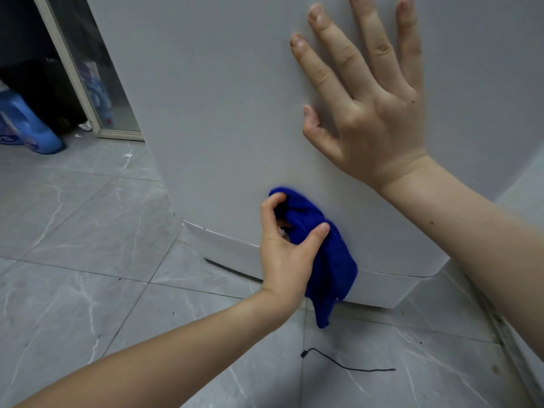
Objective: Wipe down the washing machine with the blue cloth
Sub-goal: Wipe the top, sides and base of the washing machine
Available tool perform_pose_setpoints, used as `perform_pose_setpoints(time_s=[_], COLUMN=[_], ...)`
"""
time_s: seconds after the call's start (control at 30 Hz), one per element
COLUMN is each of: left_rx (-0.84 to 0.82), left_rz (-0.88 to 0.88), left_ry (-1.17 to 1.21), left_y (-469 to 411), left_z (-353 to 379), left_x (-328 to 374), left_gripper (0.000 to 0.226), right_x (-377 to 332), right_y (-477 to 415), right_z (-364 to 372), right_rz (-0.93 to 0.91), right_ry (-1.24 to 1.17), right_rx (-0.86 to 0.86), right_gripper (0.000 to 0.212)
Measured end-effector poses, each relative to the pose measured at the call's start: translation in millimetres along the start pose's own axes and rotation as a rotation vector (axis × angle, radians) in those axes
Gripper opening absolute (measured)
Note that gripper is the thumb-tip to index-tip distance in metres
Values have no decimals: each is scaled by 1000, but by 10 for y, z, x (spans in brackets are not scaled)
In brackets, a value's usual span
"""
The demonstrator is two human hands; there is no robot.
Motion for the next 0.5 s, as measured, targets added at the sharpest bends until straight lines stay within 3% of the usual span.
perform_pose_setpoints(time_s=[0.2, 0.5], left_rx=[-35, -46], left_rz=[66, -33], left_ry=[47, -36], left_y=[-50, 46], left_z=[64, 68], left_x=[93, -92], left_gripper=[68, 62], right_x=[-3, -10], right_y=[-4, -3], right_z=[18, 2], right_rz=[6, 0], right_ry=[-5, -12], right_rx=[14, 15], right_gripper=[49, 50])
Point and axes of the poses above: each hand's wrist, its own y-axis away from the middle knuckle, its own z-axis out of the palm, x = y × z, the point moved 3 cm from there along -y, towards the middle knuckle, and after that the axes turned 9 degrees about x, right-handed, at the moved point
